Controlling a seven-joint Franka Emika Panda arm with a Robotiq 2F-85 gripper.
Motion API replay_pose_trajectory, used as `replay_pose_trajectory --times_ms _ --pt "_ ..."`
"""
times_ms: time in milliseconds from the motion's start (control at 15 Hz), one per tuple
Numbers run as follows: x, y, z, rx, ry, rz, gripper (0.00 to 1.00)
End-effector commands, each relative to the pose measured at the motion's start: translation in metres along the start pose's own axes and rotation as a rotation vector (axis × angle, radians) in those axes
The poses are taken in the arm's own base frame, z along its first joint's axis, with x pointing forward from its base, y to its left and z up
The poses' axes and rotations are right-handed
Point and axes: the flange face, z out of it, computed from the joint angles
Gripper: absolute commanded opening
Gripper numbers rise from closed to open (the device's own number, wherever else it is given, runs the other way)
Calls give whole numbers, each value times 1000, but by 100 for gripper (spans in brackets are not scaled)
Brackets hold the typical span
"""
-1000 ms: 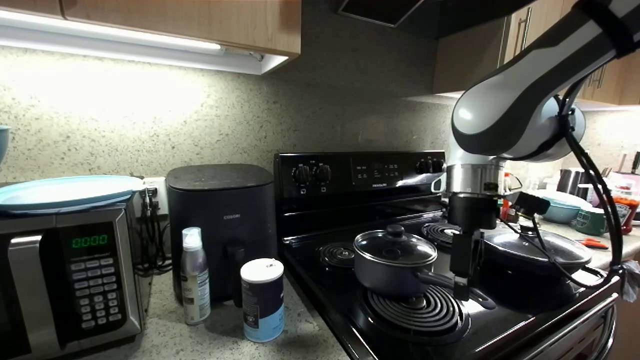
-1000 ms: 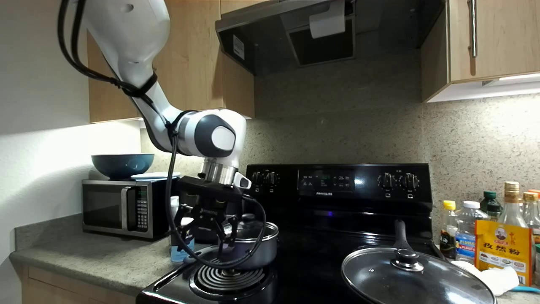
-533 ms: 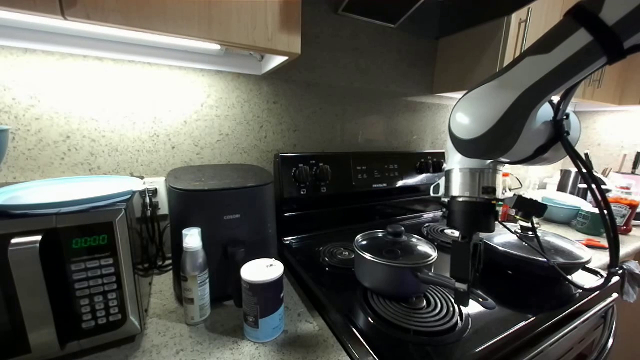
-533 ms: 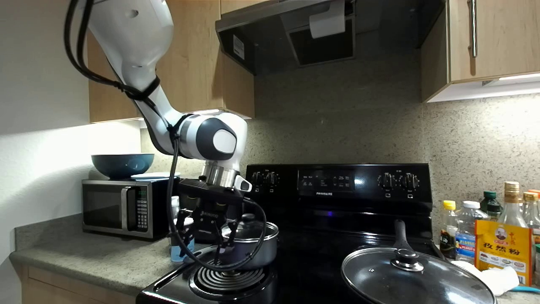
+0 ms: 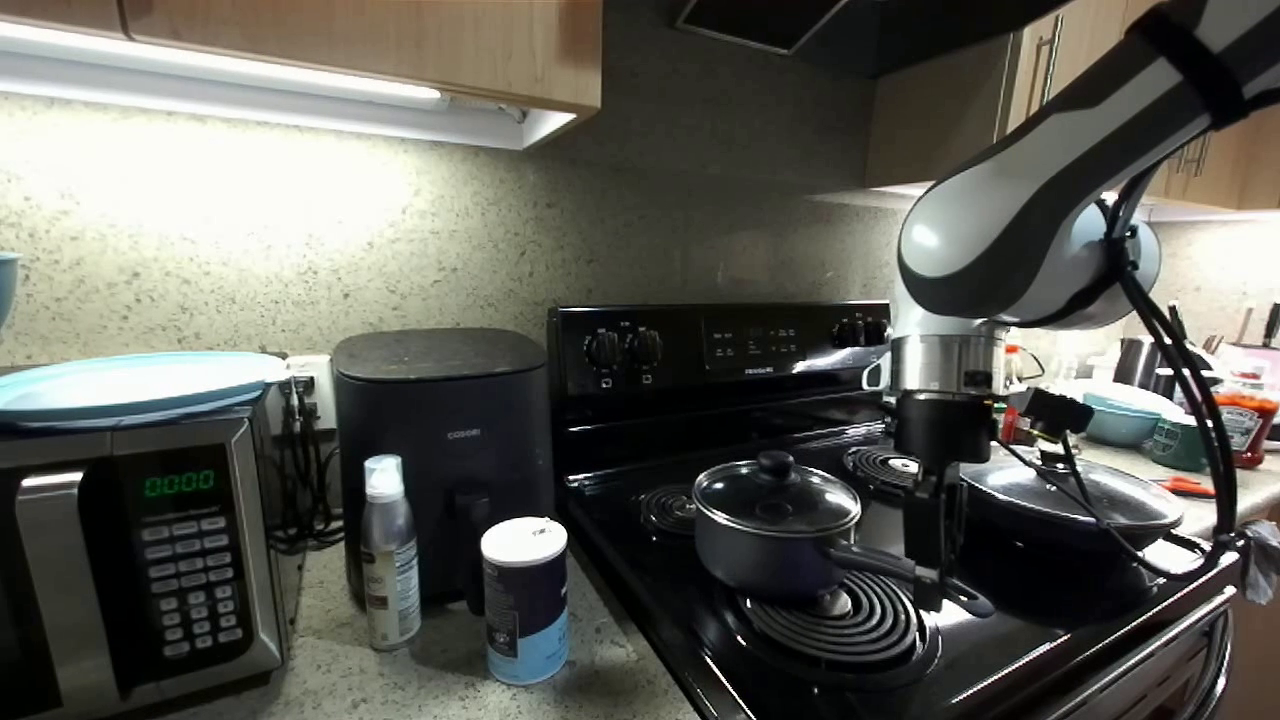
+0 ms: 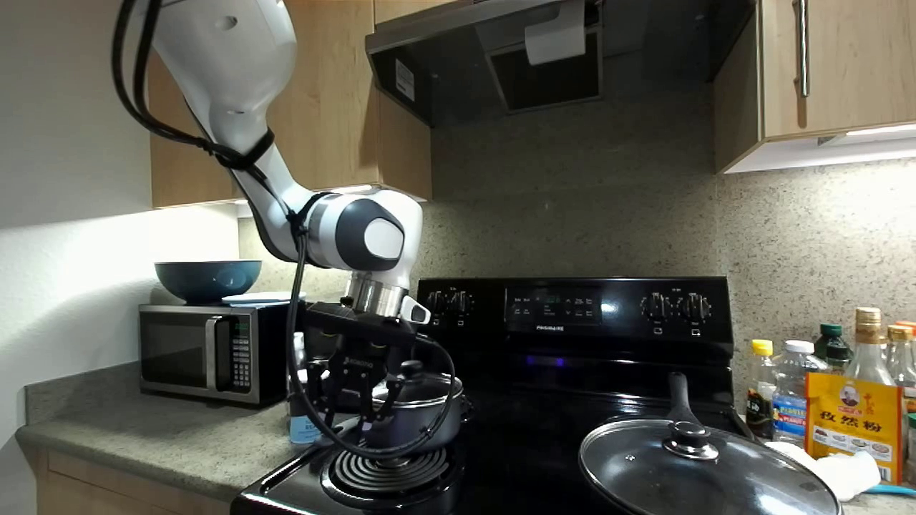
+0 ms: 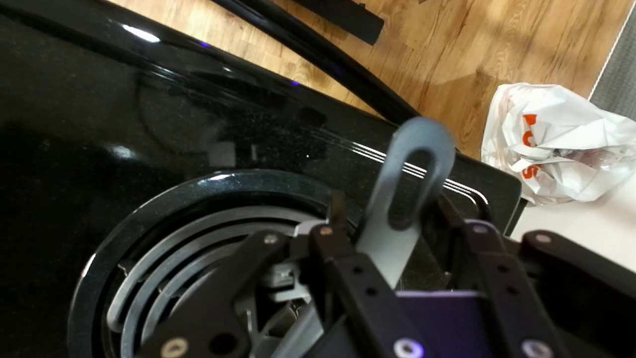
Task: Move the pot on the front cooker
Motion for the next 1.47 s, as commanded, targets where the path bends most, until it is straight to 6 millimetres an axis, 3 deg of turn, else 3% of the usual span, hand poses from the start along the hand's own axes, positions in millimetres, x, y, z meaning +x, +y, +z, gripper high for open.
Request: replay_pose_trajectory --times_ms 0,667,1000,1200,1267,1333,1400 --pt "1 1 -3 -7 -7 -13 16" --pt "-35 -2 -18 -51 -127 -66 7" --pt "-33 12 -23 -4 -120 -13 7" --pt "-32 12 -24 71 -143 -10 7" --pt "-28 8 -19 16 -126 -5 7" --pt "-28 9 -19 20 -127 -3 29" --pt "-28 9 -19 21 -128 -3 29"
